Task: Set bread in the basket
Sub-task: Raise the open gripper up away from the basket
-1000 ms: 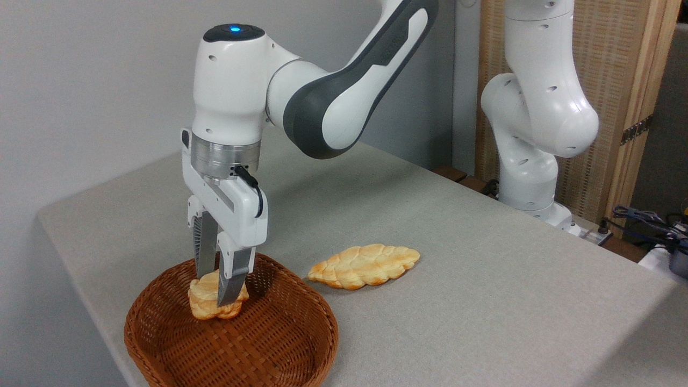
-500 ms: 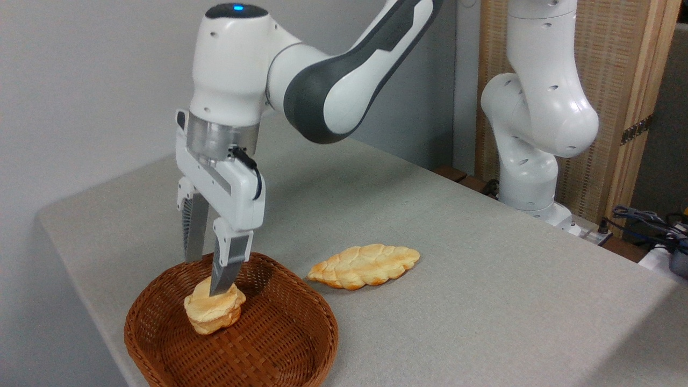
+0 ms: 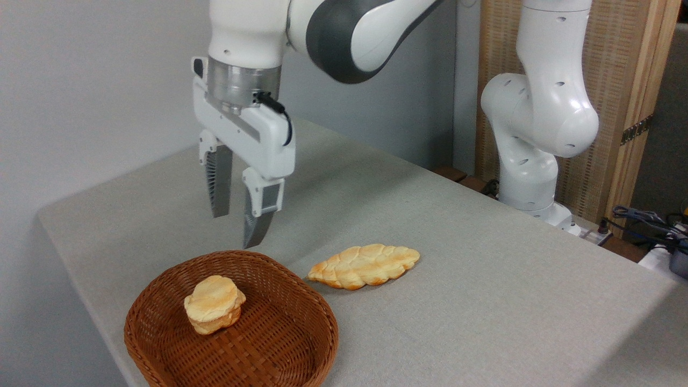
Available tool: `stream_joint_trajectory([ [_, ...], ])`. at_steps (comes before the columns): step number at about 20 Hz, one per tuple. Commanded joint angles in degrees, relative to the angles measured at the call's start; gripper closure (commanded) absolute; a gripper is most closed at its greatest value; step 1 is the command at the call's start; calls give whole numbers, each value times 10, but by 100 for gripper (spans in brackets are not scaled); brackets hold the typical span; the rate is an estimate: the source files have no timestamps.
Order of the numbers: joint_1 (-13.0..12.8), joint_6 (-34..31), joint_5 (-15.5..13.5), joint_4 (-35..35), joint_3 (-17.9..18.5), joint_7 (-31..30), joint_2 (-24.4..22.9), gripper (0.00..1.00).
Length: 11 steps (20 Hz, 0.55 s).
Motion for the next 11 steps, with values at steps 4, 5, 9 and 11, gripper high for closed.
stream_joint_trajectory([
  [4,4,-98,41,-4,4,-12,-23,0],
  [5,4,-103,43,-4,4,-22,-23,0],
  [9,4,-103,44,-4,2,-43,-23,0],
  [11,4,-105,44,-4,3,-43,-23,0],
])
